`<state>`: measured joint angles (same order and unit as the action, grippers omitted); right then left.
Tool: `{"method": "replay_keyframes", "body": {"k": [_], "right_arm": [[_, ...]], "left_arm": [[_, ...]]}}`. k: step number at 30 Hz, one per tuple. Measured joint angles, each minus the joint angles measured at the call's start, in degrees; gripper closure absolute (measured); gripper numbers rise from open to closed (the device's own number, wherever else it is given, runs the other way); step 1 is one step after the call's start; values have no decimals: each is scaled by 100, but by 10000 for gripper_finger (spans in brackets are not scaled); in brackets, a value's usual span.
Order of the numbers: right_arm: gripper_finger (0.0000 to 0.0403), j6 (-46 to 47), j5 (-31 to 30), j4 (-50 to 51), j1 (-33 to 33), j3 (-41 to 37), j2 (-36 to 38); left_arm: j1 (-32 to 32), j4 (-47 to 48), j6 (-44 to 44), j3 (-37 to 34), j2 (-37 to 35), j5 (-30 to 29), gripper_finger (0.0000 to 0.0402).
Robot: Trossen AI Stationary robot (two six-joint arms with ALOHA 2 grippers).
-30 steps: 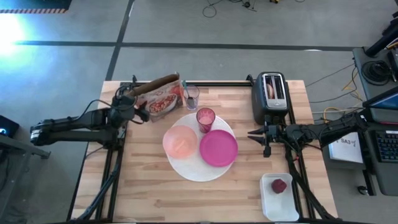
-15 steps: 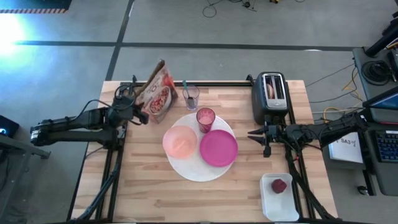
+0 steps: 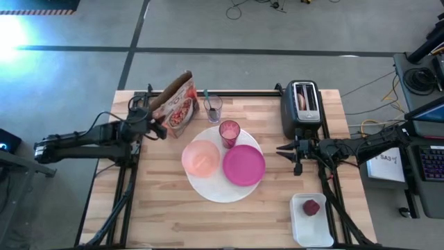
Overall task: Arrange a breakfast setting
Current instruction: Pour the cereal into the orange bowl
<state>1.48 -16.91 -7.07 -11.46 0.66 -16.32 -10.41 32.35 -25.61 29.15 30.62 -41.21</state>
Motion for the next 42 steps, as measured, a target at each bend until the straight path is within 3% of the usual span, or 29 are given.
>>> {"method": "replay_keyframes", "body": {"k": [14,23,28,33,42], "right_arm": [[335,0,-2,0,2,-2,1],[335,0,0,0,1,-1,0],[335,0,-2,0,0,-2,0],[335,0,-1,0,1,-1,1],[335,0,0,0,0,0,0]], "left_arm": [[-2,-2591,1132,-1504,-544,-242,290],[-7,-2729,1381,-1653,-668,-234,391],[-7,-2718,1441,-1653,-672,-232,398],[-7,-2130,1504,-1302,-666,-177,401],[-7,668,800,396,-469,71,401]]}}
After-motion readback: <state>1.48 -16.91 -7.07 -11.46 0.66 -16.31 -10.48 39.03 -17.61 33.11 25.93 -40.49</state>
